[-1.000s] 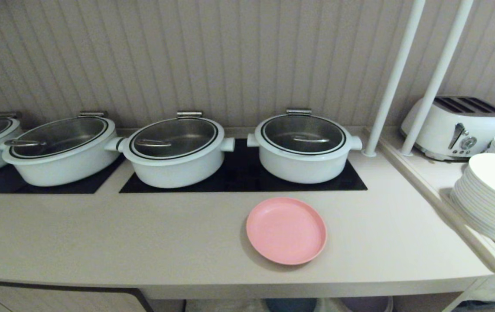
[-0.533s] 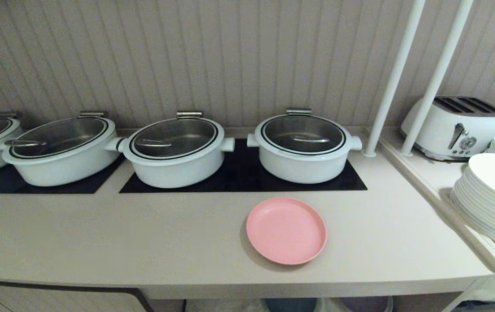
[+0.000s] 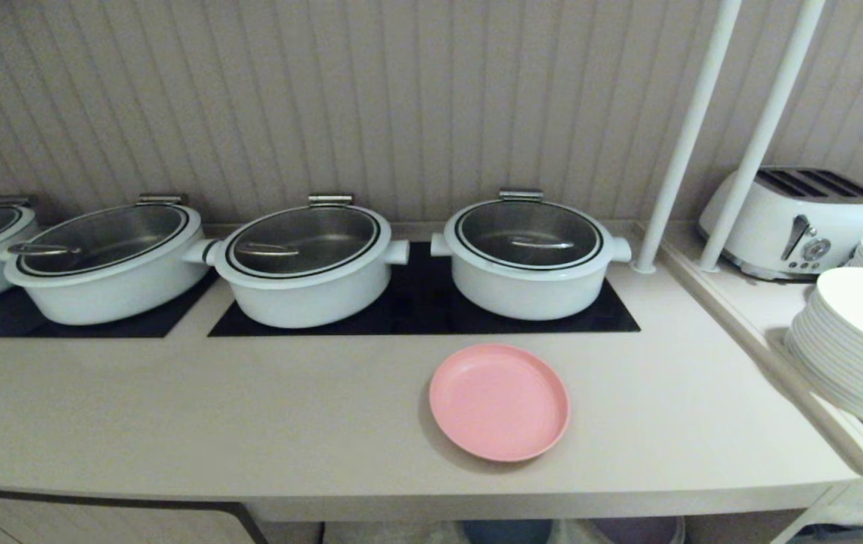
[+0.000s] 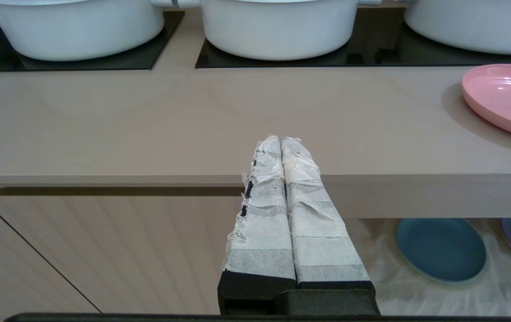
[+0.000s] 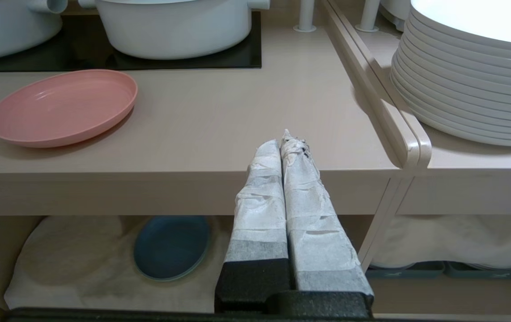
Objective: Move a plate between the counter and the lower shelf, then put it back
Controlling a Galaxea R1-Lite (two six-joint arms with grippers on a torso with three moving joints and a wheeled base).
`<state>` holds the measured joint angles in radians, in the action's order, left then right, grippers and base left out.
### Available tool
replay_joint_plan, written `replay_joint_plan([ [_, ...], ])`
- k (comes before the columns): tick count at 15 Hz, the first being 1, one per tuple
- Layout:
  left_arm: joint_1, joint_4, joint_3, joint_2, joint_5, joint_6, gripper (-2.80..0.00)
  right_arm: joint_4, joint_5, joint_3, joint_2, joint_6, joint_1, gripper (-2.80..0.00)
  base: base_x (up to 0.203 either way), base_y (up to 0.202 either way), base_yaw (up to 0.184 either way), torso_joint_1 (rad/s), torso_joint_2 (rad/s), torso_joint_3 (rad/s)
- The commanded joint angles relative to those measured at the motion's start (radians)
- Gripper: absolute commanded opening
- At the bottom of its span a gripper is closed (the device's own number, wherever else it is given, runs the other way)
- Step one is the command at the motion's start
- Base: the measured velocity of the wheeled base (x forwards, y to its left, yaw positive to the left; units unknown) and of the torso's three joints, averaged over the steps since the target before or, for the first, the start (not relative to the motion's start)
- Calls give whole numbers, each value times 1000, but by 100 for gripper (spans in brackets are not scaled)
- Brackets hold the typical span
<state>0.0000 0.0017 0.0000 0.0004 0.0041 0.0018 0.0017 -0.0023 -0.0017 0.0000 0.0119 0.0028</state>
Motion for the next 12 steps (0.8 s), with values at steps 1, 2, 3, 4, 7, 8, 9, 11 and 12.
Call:
replay_joint_plan([
  [1,0,0,0,0,0,0,-280,0,0,0,0,-1,0,-280,0,0,0,0,0,0],
  [2,0,0,0,0,0,0,-280,1,-1,0,0,-1,0,-280,0,0,0,0,0,0],
  [3,0,0,0,0,0,0,-280,1,-1,0,0,-1,0,-280,0,0,0,0,0,0],
  [4,0,0,0,0,0,0,-280,0,-1,0,0,-3,0,-280,0,0,0,0,0,0],
  [7,0,0,0,0,0,0,-280,3,-1,0,0,-15,0,-280,0,0,0,0,0,0],
  [8,0,0,0,0,0,0,-280,3,-1,0,0,-17,0,-280,0,0,0,0,0,0],
  [9,0,0,0,0,0,0,-280,3,-1,0,0,-24,0,-280,0,0,0,0,0,0],
  [11,0,0,0,0,0,0,-280,3,-1,0,0,-26,0,-280,0,0,0,0,0,0],
  [12,0,0,0,0,0,0,-280,4,-1,0,0,-26,0,-280,0,0,0,0,0,0],
])
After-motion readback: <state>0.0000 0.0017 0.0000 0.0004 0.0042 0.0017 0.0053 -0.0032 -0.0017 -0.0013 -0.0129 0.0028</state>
